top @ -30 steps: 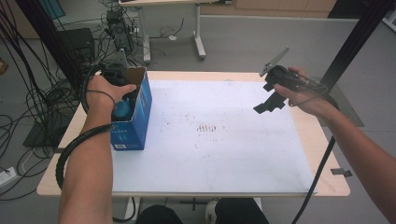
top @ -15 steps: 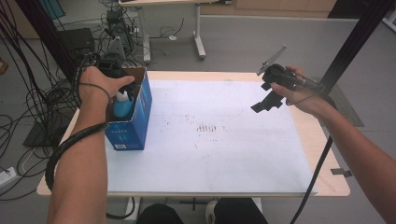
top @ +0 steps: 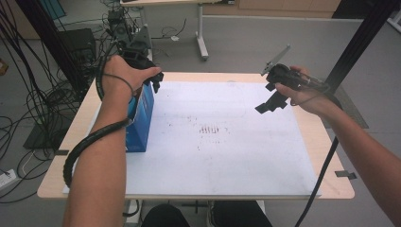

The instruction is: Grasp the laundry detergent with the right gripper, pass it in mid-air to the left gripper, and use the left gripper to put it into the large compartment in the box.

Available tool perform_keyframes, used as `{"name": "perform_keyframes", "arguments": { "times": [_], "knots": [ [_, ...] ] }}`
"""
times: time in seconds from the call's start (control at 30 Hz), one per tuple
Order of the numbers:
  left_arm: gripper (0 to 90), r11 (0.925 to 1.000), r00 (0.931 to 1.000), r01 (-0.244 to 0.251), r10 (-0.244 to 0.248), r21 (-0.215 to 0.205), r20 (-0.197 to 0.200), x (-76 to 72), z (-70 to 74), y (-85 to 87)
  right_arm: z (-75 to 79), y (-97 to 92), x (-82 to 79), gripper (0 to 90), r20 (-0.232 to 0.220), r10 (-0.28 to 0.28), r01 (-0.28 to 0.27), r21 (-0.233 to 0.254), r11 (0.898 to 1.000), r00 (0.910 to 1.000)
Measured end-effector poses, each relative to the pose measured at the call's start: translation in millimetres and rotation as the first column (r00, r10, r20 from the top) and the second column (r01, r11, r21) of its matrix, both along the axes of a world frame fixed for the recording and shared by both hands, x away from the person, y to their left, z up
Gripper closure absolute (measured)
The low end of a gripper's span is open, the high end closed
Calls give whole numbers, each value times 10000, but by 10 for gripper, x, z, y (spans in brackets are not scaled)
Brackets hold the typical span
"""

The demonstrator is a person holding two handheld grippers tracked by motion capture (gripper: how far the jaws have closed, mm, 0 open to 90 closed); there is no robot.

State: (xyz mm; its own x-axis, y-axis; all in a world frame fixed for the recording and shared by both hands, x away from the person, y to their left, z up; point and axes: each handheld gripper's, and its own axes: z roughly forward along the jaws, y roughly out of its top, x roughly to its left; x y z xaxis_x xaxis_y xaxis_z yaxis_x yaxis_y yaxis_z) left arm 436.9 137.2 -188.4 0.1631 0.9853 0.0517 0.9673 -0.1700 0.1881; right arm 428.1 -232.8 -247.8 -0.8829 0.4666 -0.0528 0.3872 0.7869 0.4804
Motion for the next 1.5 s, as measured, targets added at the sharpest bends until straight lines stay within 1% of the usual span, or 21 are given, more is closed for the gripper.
{"name": "perform_keyframes", "arguments": {
  "times": [0.03,0.13,0.23,0.27,0.3,0.37,0.43,0.57,0.63,0.67,0.8,1.07,1.27,1.5],
  "knots": [
    [140,10000,10000,0,0,0,0,0,0,0,0,0,0,5,0,0,0,0,10000,10000],
    [130,9995,9995,307,-307,-52,-96,66,-30,-141,-19,-1,27,5,-48,77,-77,-24,10000,10000],
    [116,9985,9986,530,-531,-136,-68,121,-48,-261,-43,-11,71,5,-144,77,-79,-118,9999,9999],
    [113,9976,9977,665,-667,-188,-89,151,-64,-328,-47,-13,81,5,-179,57,-59,-127,9999,9998],
    [112,9976,9977,665,-667,-188,-89,151,-64,-328,-48,-13,92,5,-169,69,-72,-161,9998,9998],
    [113,9968,9969,780,-781,-162,-75,174,-78,-384,-49,-9,105,5,-177,96,-99,-164,9998,9998],
    [114,9957,9957,920,-919,-113,79,194,-84,-451,-44,-1,111,5,-172,128,-131,-181,9998,9998],
    [114,9957,9956,922,-921,-90,150,204,-66,-474,-45,18,120,5,-124,195,-197,-175,9997,9997],
    [114,9951,9950,985,-984,-68,172,208,-49,-482,-48,33,129,5,-155,247,-252,-282,9993,9996],
    [113,9952,9951,973,-971,-102,211,209,-43,-485,-48,39,129,5,-154,249,-253,-277,9993,9996],
    [113,9952,9948,977,-976,-14,292,215,-27,-497,-36,69,131,5,-102,358,-361,-345,9988,9993],
    [113,9946,9942,1040,-1037,-72,291,223,-37,-524,-26,79,122,5,-63,350,-352,-424,9985,9994],
    [113,9950,9946,999,-997,-63,295,223,-31,-495,-37,93,121,5,-93,349,-353,-429,9985,9993],
    [113,9952,9951,966,-963,-121,232,208,-57,-471,-43,139,108,5,-73,452,-455,-440,9980,9989]
  ]
}}
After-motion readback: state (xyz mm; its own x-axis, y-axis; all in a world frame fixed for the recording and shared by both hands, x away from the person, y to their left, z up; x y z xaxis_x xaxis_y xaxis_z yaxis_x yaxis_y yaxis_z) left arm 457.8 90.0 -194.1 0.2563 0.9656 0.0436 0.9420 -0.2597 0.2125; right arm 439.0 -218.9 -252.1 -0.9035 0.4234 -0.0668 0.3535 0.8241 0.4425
